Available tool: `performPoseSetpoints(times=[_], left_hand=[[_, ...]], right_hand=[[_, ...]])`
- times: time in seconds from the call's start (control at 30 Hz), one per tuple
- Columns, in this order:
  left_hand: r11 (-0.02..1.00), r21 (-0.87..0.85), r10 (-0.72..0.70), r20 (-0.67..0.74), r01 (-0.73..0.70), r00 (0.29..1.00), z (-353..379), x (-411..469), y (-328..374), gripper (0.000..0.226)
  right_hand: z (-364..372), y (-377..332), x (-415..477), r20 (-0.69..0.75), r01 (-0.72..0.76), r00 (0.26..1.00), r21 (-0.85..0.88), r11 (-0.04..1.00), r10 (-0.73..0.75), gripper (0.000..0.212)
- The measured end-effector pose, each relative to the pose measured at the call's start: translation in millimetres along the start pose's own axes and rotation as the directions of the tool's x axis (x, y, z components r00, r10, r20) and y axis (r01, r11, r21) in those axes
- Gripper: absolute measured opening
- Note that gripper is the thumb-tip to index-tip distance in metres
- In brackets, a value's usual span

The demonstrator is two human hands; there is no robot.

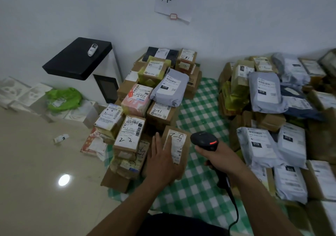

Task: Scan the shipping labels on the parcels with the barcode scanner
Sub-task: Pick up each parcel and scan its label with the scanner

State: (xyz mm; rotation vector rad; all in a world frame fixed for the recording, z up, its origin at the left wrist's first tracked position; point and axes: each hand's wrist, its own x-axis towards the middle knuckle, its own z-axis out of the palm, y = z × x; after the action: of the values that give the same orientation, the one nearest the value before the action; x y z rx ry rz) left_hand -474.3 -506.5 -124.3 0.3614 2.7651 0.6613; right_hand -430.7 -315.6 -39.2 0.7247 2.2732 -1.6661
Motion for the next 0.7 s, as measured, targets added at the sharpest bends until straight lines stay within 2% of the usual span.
performPoseSetpoints(times=[0.07, 0.13, 0.23, 0.4, 0.57, 0.63, 0.7], left_hand=[[0.999, -0.011, -0.04, 0.047, 0.041, 0.998, 4, -1, 2, 0.101], [0.997, 0.051, -0.06, 0.07, 0.056, 0.996, 7, -2, 2, 0.097], [0.995, 0.074, -0.078, 0.095, 0.071, 0.992, 8, 1, 3, 0.099], [0.993, -0.019, -0.117, 0.029, 0.118, 0.993, 7, -9, -8, 0.114], [0.981, 0.004, -0.193, -0.035, 0.193, 0.981, 10, -15, -13, 0.106], [0.994, -0.026, -0.112, -0.079, 0.11, 0.991, 14, -10, -2, 0.1], [0.996, -0.048, 0.074, -0.121, -0.08, 0.99, 16, -2, 14, 0.084]], right_hand=[[-5, 3, -1, -0.011, 0.0, 1.0, 0.005, 1.0, 0.001, 0.026], [-8, 5, -3, -0.016, -0.008, 1.0, 0.02, 1.0, 0.008, 0.024], [-14, 9, -2, -0.032, -0.012, 0.999, 0.012, 1.0, 0.012, 0.029], [-16, 7, 4, -0.024, -0.021, 0.999, 0.019, 1.0, 0.021, 0.03], [-13, 6, 9, -0.018, -0.041, 0.999, 0.028, 0.999, 0.042, 0.034], [-14, 5, 9, -0.021, -0.044, 0.999, 0.035, 0.998, 0.044, 0.033], [-21, 4, 7, -0.034, -0.037, 0.999, 0.045, 0.998, 0.039, 0.029]])
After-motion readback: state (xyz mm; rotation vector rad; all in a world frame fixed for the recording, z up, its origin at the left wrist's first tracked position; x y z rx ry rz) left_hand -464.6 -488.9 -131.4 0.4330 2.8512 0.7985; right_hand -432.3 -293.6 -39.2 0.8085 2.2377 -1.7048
